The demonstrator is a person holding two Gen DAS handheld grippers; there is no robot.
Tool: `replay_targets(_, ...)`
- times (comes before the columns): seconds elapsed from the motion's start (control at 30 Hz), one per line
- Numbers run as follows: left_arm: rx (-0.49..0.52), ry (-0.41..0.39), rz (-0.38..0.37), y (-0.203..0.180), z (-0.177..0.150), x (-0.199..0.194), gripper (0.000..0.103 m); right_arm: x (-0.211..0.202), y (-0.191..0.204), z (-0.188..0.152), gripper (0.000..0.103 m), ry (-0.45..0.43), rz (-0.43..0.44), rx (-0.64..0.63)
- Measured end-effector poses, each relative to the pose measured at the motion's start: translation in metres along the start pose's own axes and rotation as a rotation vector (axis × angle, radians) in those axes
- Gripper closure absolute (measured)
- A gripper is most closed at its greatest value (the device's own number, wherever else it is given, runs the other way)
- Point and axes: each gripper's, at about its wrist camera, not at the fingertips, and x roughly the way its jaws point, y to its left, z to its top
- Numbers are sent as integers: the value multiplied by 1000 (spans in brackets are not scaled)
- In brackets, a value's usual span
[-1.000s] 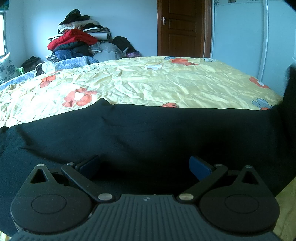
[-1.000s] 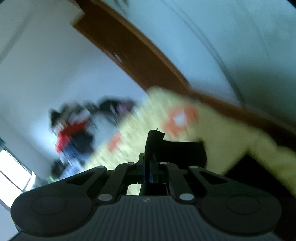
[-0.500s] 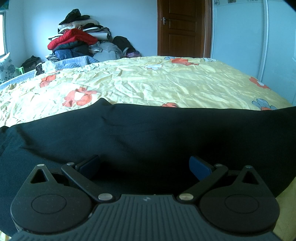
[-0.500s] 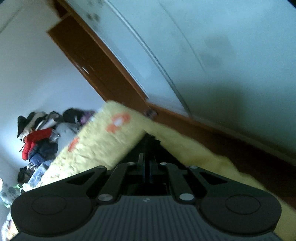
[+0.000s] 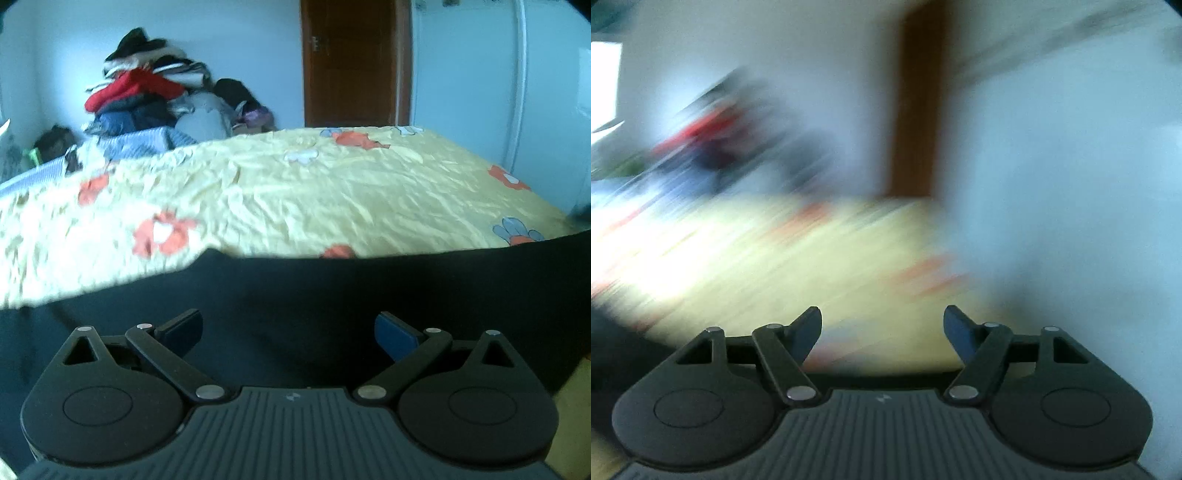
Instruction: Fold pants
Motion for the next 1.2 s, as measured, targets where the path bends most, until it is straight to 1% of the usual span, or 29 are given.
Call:
replay_targets(0.03,37,16,-7,-1,5,4,2,17,10,1,31,90,118,-17)
replay_targets(0.07,88,45,-13,-3,10,10,2,31,20,2,32,175,198,-54)
replay_targets(0.13,183,89,-19,-9,14,23,2,58,37,-4,32,298,272,-159)
replay_targets(0.17,217,104,-24,-12,14,31,2,72,41,-7,31,345,268,-200)
replay_targets(0.2,245,119,-18,-16,14,42,3,81,45,-7,28,343,263,-216)
replay_targets(0.23,267,136,0,-19,16,55,4,92,41,-1,27,339,260,-180)
replay_targets(0.27,263,128,26,-20,20,68,1,100,42,2,28,321,237,-173)
replay_targets(0.3,243,114,50,-20,26,77,1,114,46,6,22,308,201,-176)
replay_targets(0.37,199,121,104,-13,38,94,2,136,36,14,22,273,210,-96)
replay_targets(0.4,174,116,126,-7,43,97,4,141,32,20,22,270,145,-62)
replay_targets(0.43,159,114,153,-1,45,96,10,143,27,28,21,256,65,-33)
replay_targets(0.47,153,111,181,5,45,90,10,142,27,35,21,223,5,-2)
replay_targets(0.5,154,98,177,11,42,80,8,124,15,36,14,181,-22,40)
replay_targets(0.53,154,87,149,15,39,70,7,111,6,35,6,166,-18,67)
replay_targets(0.57,157,83,109,19,33,59,5,94,-3,29,0,176,-5,85)
replay_targets(0.6,162,83,68,21,26,50,2,83,-6,23,0,203,7,95)
replay_targets(0.67,179,89,29,19,14,41,1,68,-13,4,0,303,54,88)
replay_targets(0.73,200,110,44,10,6,48,1,73,-10,-11,0,351,98,35)
replay_targets(0.77,206,120,61,6,3,56,2,80,-7,-13,0,375,84,-17)
replay_targets(0.8,188,84,69,6,0,60,0,90,-2,-14,0,366,59,-48)
replay_targets(0.83,179,72,88,8,0,63,0,98,-6,-11,0,316,59,-25)
replay_targets(0.9,157,95,105,11,6,61,3,122,-14,-3,0,276,-8,18)
replay_targets(0.97,156,104,101,16,7,48,3,126,-22,7,0,279,-113,101)
replay_targets(1.0,164,79,89,20,4,36,1,118,-21,11,0,270,-164,107)
replay_targets(1.03,172,51,76,21,1,25,1,104,-16,12,0,239,-169,85)
replay_targets(1.07,178,24,62,24,-5,14,0,90,-11,10,0,226,-128,57)
replay_targets(1.13,185,4,43,26,-15,3,0,73,0,-3,0,285,22,17)
replay_targets(1.17,186,6,36,26,-20,3,0,71,5,-12,0,316,77,7)
replay_targets(1.2,194,20,33,24,-24,9,0,73,10,-19,0,351,102,-18)
